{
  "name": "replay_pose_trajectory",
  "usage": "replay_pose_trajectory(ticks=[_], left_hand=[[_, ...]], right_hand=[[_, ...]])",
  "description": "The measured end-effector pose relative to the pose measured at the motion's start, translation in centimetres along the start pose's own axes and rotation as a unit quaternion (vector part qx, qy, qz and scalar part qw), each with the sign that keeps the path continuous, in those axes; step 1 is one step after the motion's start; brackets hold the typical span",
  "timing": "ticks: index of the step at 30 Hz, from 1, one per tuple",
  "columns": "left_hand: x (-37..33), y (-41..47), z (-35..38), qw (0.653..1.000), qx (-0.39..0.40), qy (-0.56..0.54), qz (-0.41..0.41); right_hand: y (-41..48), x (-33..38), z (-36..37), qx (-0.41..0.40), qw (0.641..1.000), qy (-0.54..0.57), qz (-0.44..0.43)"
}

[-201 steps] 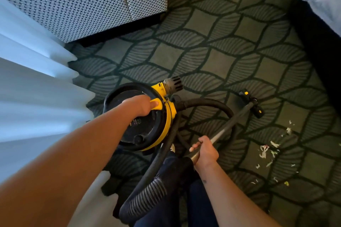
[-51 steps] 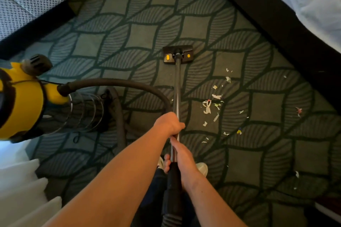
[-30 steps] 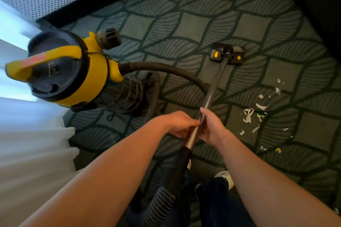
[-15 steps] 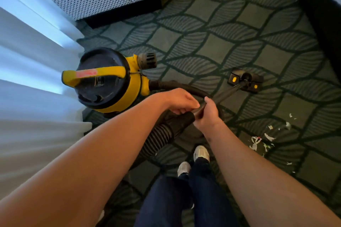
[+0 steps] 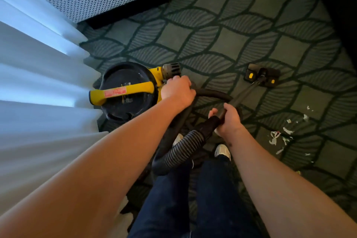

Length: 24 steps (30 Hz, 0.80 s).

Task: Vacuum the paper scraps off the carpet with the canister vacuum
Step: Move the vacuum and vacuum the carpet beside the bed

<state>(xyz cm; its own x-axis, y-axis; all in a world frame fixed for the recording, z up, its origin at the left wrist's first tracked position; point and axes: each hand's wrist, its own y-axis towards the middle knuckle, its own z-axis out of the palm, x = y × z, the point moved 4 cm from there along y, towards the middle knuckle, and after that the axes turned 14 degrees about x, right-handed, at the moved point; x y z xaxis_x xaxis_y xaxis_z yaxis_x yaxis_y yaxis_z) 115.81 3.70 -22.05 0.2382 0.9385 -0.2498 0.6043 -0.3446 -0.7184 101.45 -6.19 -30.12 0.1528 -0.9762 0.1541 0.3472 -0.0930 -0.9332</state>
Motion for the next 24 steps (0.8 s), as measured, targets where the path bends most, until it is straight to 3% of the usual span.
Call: replay_pose_trajectory(ticks=[3,9,24], left_hand=[[3.8,0.4,-1.4,0.992,-0.027,0.091,-0.08],[9.2,2.0,-0.9,0.972,0.023,0.143,-0.185],[12.1,3.2,-0.9,0.958,0.136,0.173,-0.182]], right_hand=[[0.2,-1.5,1.7,0.002,1.0,0.015,-0.012],[0.3,-2.3,3.0,-0.028,0.999,0.025,-0.027],[0.8,-3.2,4.7,-0.05,0.997,0.053,-0.013]])
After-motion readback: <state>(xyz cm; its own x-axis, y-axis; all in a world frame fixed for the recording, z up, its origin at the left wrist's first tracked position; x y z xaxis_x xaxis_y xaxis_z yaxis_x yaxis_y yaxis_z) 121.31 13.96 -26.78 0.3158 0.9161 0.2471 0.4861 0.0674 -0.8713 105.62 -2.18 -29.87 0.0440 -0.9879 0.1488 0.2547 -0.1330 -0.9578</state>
